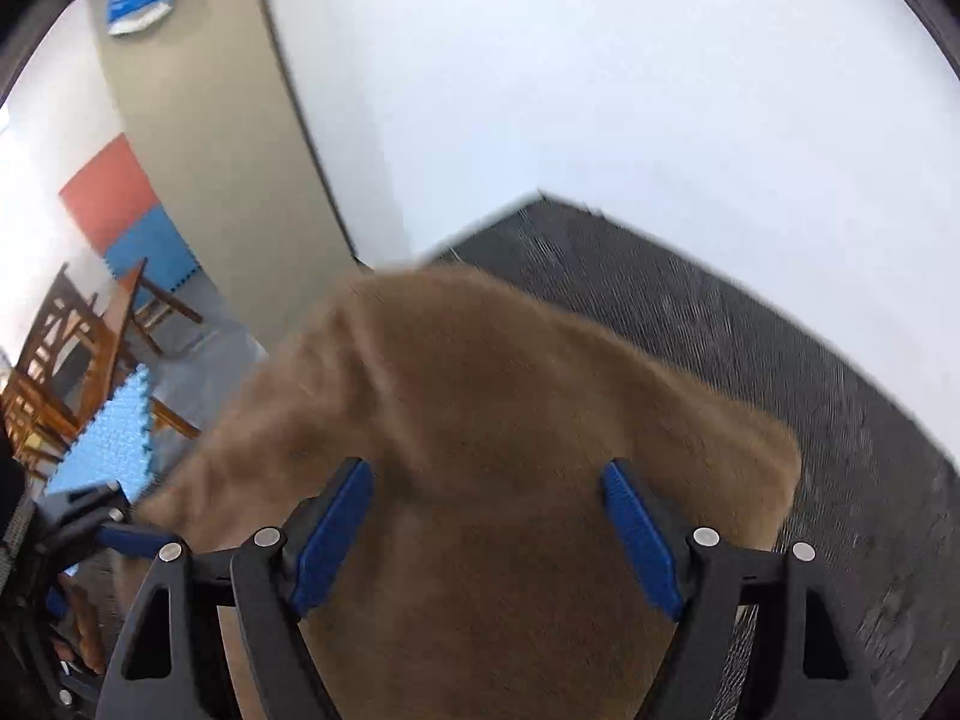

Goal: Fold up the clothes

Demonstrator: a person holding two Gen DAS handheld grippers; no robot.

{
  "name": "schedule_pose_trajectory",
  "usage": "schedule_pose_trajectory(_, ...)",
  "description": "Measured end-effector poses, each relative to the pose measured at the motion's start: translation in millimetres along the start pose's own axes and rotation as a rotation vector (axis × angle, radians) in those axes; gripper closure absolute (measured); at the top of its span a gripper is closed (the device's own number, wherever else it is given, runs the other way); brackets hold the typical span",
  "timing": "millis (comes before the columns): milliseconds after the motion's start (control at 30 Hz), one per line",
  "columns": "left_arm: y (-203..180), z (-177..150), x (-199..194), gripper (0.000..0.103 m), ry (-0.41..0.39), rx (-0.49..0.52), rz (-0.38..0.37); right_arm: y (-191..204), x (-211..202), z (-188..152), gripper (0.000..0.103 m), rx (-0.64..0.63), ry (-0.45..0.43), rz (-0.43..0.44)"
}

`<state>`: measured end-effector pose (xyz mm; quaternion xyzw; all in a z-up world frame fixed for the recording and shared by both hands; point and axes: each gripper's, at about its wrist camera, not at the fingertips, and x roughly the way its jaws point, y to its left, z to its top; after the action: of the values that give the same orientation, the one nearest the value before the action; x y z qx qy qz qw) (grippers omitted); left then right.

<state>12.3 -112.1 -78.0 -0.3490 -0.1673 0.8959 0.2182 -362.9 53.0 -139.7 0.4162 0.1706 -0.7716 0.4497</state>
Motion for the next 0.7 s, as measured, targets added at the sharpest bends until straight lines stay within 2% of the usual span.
schedule_pose_trajectory(133,7,-14,-6,0.014,0.000,-0.037,-0.012,10,2,18,0.021,-0.027,0.008,0.025)
schedule_pose_trajectory(467,17,-30,-12,0.014,0.005,-0.046,-0.024,14,70,24,0.021,-0.029,0.179,-0.005)
schedule_pose_trajectory(700,16,-34,-9,0.014,-0.018,-0.048,-0.027,18,88,19,0.011,-0.046,0.241,-0.031)
